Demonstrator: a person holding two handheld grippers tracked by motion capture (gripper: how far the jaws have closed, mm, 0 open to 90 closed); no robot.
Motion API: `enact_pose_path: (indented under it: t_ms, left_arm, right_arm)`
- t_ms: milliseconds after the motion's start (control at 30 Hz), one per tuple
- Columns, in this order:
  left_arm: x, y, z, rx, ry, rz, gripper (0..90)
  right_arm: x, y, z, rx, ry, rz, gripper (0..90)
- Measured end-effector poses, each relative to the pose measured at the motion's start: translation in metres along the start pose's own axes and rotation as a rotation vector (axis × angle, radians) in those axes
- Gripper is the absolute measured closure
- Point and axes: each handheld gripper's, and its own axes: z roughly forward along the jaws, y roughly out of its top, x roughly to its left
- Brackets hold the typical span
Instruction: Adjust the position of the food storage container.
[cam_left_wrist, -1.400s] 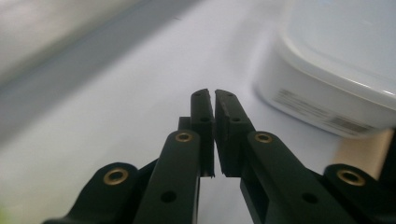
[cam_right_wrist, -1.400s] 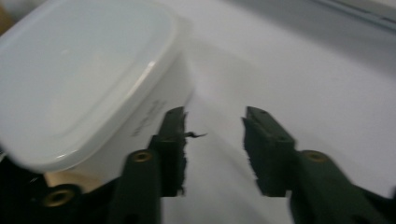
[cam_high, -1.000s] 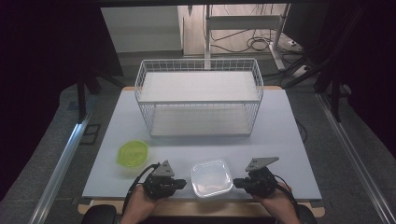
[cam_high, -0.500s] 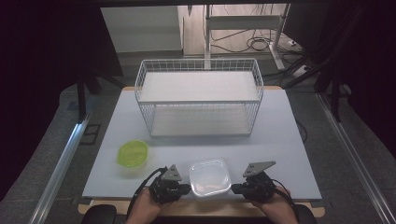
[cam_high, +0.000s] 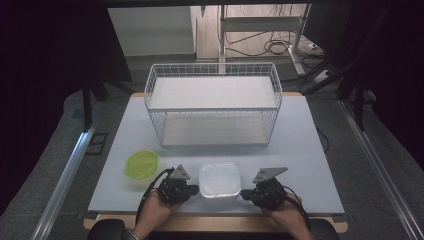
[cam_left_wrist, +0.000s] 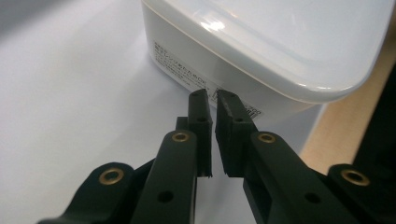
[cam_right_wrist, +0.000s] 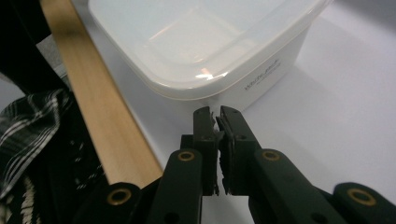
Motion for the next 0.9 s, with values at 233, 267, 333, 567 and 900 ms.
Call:
enact_pose_path:
  t_ms: [233,267,333,567,900]
  left_arm:
    - [0.011,0.011,0.009,-0.007,0.003,0.023,84.2]
    - [0.012,0.012,0.01,-0.004,0.018,0.028,83.8]
    - [0.014,0.012,0.01,-0.002,0.026,0.027,83.6]
    - [0.02,0.012,0.002,-0.027,0.032,0.003,84.5]
    - [0.033,0.027,0.017,-0.027,0.08,-0.018,86.4]
  right_arm:
    - [-0.005,0.013,0.011,-0.02,0.028,-0.008,83.4]
    - [-0.004,0.015,0.012,-0.013,0.027,-0.011,83.4]
    - [-0.004,0.016,0.013,-0.002,0.028,-0.022,83.4]
    - [-0.028,0.011,-0.003,-0.015,-0.068,0.042,85.8]
    - [-0.033,0.021,0.01,-0.023,-0.053,0.043,86.9]
